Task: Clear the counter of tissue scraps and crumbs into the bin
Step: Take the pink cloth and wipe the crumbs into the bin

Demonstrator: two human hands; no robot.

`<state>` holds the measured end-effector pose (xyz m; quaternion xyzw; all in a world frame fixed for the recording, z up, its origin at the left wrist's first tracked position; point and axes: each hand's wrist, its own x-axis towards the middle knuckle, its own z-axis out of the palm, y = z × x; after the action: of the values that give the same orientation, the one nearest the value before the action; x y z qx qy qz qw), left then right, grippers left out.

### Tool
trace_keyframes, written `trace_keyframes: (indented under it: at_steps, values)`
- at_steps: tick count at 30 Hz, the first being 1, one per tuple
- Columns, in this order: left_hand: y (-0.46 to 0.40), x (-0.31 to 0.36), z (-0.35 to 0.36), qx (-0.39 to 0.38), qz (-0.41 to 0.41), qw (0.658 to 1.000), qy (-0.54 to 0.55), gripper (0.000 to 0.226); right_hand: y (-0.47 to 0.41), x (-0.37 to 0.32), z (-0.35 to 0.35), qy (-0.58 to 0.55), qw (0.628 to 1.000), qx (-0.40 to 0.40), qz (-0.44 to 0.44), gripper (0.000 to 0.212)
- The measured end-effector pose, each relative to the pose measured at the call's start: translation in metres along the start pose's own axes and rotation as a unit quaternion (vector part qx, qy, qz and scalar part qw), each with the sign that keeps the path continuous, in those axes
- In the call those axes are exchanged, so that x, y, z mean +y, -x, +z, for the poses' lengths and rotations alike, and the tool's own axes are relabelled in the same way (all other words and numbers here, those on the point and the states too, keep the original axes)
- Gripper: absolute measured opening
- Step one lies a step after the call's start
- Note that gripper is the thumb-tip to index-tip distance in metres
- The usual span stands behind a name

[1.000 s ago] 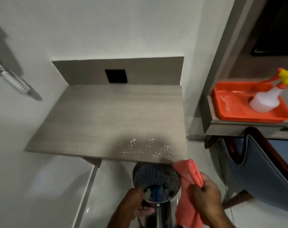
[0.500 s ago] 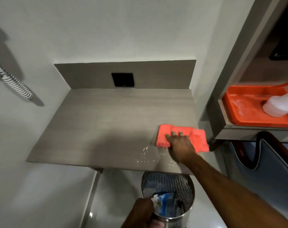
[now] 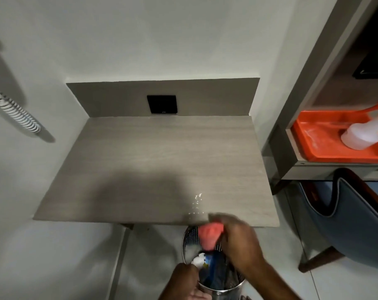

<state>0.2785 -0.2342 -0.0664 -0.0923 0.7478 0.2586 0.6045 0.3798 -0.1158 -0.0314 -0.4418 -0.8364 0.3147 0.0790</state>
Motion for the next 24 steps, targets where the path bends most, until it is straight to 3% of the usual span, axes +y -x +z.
trace_keyframes:
  at_steps: [4,5,7,9,11,18,21,24]
  values:
    - [-0.013,-0.003,-0.018,-0.040,-0.012,0.999,-0.007,0.034,-0.082,-0.040,-0.041,0.015,0.975,0.193,-0.107,0.027]
    - [-0.016,-0.005,-0.021,-0.033,0.002,0.999,-0.011,0.035,-0.108,-0.048,-0.046,0.044,0.972,0.185,-0.137,0.027]
    - [-0.019,-0.015,-0.025,-0.022,0.033,0.999,-0.013,0.031,-0.156,-0.055,-0.041,0.132,0.973,0.094,-0.165,0.033]
    - [-0.023,-0.020,-0.030,-0.014,0.044,0.999,-0.003,0.032,-0.180,-0.055,-0.021,0.232,0.962,-0.035,-0.140,0.039]
    - [-0.029,-0.018,-0.037,-0.018,0.036,0.999,0.015,0.031,-0.174,-0.046,0.009,0.298,0.941,-0.102,-0.125,0.042]
    - [-0.044,-0.036,-0.059,-0.036,0.010,0.999,0.035,0.016,-0.002,-0.016,0.093,0.264,0.945,-0.074,-0.176,0.049]
    - [-0.064,-0.048,-0.056,-0.047,-0.018,0.998,0.025,0.018,0.037,0.000,0.107,0.231,0.959,-0.119,-0.111,0.040]
    - [-0.093,-0.062,-0.031,-0.031,-0.020,0.999,0.012,0.022,0.041,0.039,0.124,0.115,0.989,-0.093,0.000,0.038]
